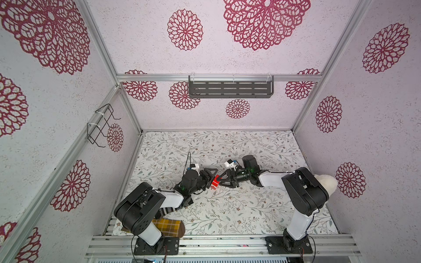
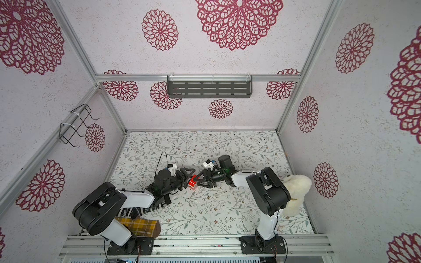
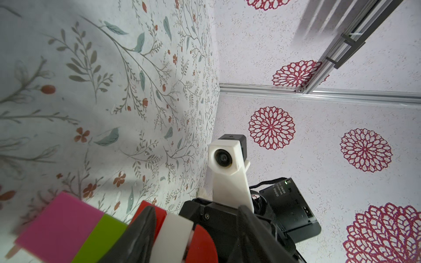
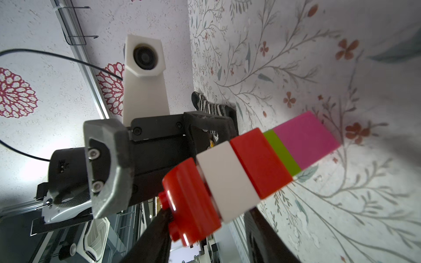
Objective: Assemble an ice cream with lego
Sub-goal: Assemble the lego brick with the lego brick.
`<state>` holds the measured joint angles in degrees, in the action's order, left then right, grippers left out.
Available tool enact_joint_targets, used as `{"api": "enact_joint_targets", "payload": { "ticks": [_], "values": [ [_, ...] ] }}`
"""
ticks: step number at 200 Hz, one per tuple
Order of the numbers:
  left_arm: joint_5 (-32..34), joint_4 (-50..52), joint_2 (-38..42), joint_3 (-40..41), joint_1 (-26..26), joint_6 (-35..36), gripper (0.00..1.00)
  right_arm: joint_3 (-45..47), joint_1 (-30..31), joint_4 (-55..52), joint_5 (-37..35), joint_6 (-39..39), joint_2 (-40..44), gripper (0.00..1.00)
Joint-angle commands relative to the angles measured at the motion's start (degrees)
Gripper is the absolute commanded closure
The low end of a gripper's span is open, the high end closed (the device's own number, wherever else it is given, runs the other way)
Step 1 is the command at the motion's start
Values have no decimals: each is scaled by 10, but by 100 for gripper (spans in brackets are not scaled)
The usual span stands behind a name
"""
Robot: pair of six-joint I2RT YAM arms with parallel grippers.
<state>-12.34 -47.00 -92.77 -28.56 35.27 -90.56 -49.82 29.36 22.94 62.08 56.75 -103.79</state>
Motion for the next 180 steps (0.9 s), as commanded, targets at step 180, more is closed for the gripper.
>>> {"api": "enact_joint_targets", "payload": {
  "ticks": [180],
  "values": [
    [-95,-139,-91,33,5,-68,41,-130,21,-204,-186,-158,-105,54]
  ]
}}
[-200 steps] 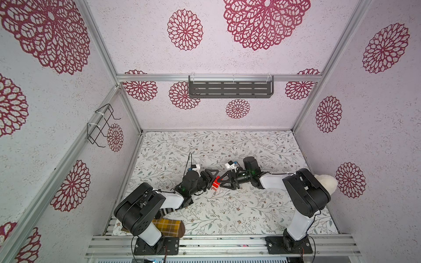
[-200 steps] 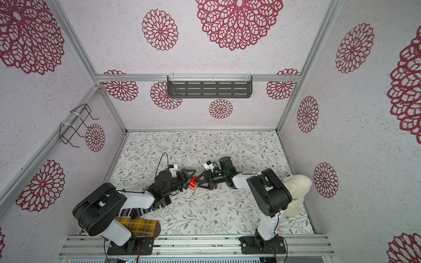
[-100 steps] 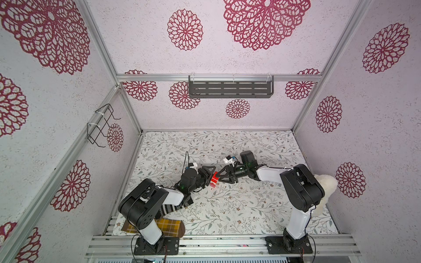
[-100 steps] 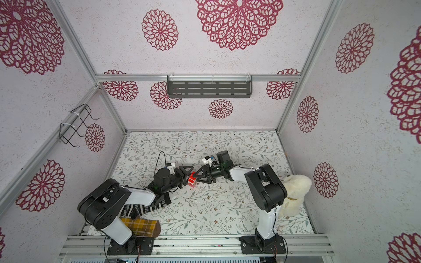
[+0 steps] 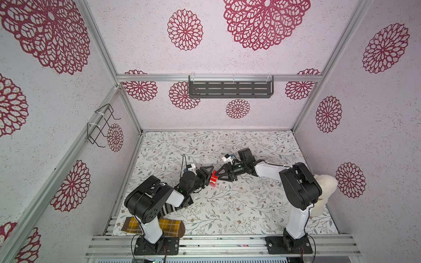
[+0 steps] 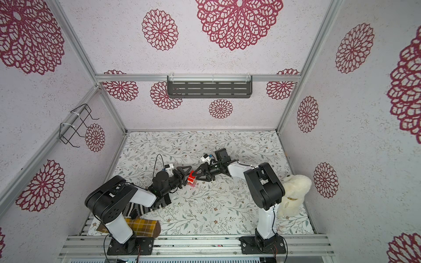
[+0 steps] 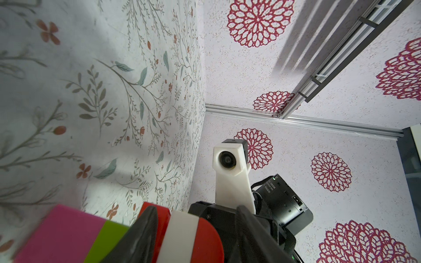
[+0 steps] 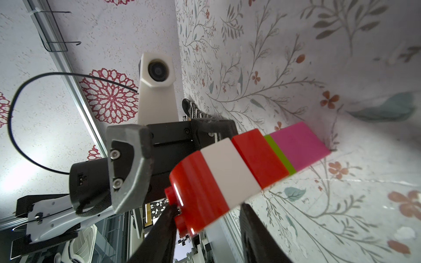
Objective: Assemble an ice cream with lego
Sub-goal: Assemble the lego brick with the lego brick.
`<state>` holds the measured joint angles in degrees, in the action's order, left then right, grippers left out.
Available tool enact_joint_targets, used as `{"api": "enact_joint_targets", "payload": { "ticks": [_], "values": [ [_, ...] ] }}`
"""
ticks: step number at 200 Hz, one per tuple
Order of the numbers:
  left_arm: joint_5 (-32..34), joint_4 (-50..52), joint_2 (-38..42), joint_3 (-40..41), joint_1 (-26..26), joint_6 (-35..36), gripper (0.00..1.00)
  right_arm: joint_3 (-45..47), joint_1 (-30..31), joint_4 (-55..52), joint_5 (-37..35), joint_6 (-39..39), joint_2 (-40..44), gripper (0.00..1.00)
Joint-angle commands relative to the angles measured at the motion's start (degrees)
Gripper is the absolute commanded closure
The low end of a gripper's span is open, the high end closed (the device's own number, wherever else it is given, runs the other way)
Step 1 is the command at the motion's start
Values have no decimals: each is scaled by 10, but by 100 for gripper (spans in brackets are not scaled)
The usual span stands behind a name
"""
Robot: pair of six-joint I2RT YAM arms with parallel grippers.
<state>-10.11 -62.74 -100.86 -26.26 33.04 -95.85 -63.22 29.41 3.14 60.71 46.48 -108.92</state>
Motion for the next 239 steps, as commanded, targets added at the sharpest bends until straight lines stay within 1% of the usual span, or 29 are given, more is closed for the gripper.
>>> {"api": "enact_joint_targets", "payload": {
  "ticks": [1,32,52,66,98,111,159,172,199,219,239],
  "values": [
    [-118,18,-10,10,27,-15,41,4,22,-6,-173,-56,-54,54],
    [-118,8,-14,22,19,-19,41,-5,24,-19,-183,-61,-52,52],
    [-122,13,-11,27,13,-15,41,-11,24,-19,-179,-60,-42,47],
    [-123,23,-7,26,13,-9,40,-16,24,-15,-172,-57,-33,41],
    [-124,37,-4,26,12,-1,40,-30,23,-17,-165,-56,-27,34],
    [-124,37,-4,27,11,-2,40,-34,24,-20,-166,-58,-28,29],
    [-134,58,6,29,-3,12,39,-38,22,-2,-156,-53,-12,19],
    [-136,80,18,24,-4,23,39,-37,21,0,-157,-53,-6,19],
    [-135,163,59,10,-4,62,37,-23,19,19,-154,-48,2,18],
    [-132,222,90,-2,-4,92,36,13,18,81,-147,-23,15,18],
    [-126,259,109,-7,-3,109,36,38,18,112,-146,-19,19,20]
  ]
}}
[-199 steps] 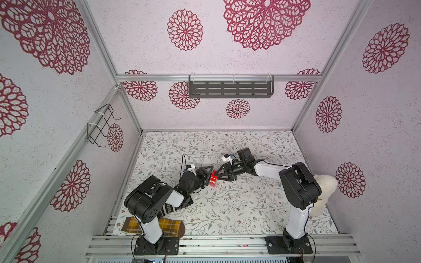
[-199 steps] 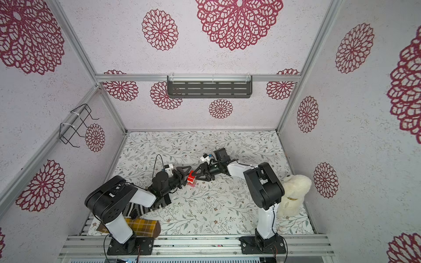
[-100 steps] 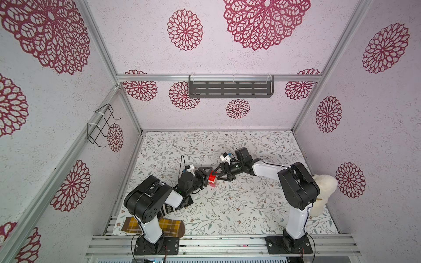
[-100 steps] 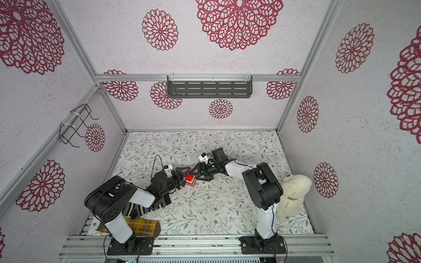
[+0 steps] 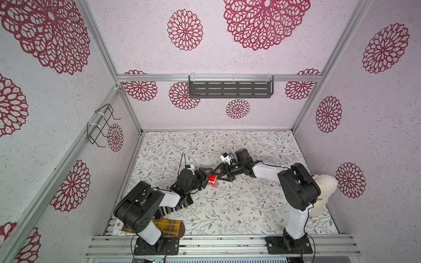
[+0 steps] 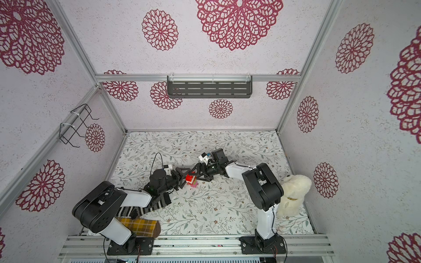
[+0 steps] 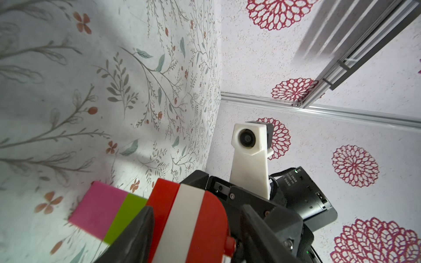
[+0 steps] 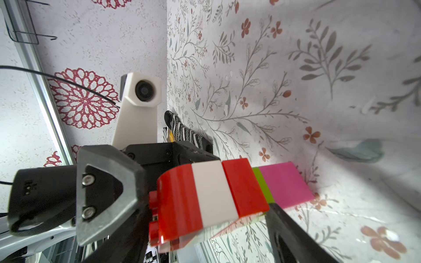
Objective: Assemble an ice cream with lego
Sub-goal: Assemble the lego brick with the lego brick.
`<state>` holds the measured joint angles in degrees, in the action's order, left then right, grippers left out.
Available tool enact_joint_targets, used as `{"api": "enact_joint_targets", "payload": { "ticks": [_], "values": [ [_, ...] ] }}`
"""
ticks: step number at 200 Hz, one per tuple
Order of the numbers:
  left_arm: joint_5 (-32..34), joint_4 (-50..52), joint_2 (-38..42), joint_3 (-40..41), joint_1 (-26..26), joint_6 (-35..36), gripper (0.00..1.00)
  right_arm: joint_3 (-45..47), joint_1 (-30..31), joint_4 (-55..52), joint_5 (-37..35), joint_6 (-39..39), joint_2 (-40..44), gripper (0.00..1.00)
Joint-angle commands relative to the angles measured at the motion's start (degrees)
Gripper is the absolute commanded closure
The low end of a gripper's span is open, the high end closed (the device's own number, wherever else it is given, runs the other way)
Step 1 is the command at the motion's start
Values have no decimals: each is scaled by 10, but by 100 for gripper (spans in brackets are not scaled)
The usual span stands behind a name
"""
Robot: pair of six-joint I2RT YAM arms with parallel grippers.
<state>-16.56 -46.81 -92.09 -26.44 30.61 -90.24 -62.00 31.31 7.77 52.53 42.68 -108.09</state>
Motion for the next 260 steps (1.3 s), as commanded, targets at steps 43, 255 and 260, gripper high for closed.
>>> {"api": "enact_joint_targets", "payload": {
  "ticks": [43,255,260],
  "values": [
    [-54,164,36,-15,21,86,36,44,-2,71,-63,7,23,20],
    [-19,377,79,-87,13,185,34,97,-24,263,-22,95,81,2],
    [-17,387,83,-90,10,192,34,97,-24,253,-25,93,85,2]
  ]
}}
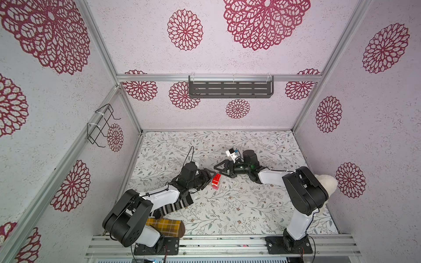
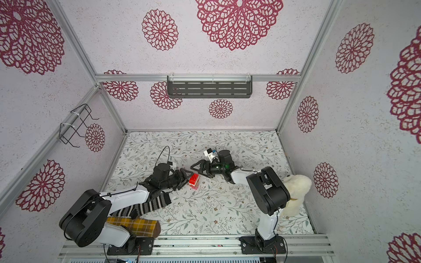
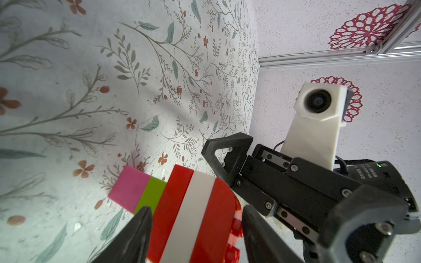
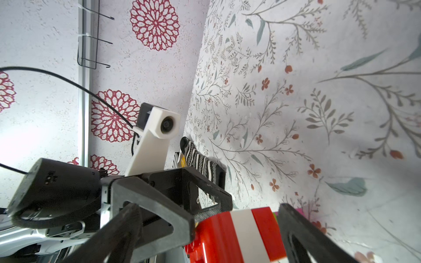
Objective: Assemble an ice cream with lego
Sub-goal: Assemble the lego brick with the lego brick.
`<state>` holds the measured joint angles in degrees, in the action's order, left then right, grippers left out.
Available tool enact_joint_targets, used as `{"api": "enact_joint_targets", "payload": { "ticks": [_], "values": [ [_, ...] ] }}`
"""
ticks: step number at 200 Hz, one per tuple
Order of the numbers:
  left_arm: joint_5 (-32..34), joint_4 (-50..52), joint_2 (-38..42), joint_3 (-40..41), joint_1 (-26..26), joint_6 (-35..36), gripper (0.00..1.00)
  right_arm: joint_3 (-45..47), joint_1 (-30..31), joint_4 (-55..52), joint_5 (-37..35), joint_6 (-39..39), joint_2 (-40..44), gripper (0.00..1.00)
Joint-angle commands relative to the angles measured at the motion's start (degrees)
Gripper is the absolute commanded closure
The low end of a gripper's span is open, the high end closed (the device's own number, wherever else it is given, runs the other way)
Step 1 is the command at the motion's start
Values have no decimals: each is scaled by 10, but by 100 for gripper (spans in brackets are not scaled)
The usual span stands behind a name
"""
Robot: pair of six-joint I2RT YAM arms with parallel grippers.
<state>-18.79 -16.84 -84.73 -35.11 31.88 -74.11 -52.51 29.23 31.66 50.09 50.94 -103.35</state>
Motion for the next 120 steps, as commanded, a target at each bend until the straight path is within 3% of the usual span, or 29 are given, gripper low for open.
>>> {"api": "enact_joint_targets", "payload": {
  "ticks": [1,48,83,120],
  "values": [
    [6,90,9,-4,-2,33,34,2,-3,11,0,9,38,2],
    [16,166,40,-33,-19,75,32,16,-20,-119,-49,-67,82,4],
    [21,247,50,-77,-19,135,32,36,-23,-162,-57,-110,125,15],
    [25,284,51,-102,-19,159,29,70,-15,-119,-18,-81,143,33]
  ]
}}
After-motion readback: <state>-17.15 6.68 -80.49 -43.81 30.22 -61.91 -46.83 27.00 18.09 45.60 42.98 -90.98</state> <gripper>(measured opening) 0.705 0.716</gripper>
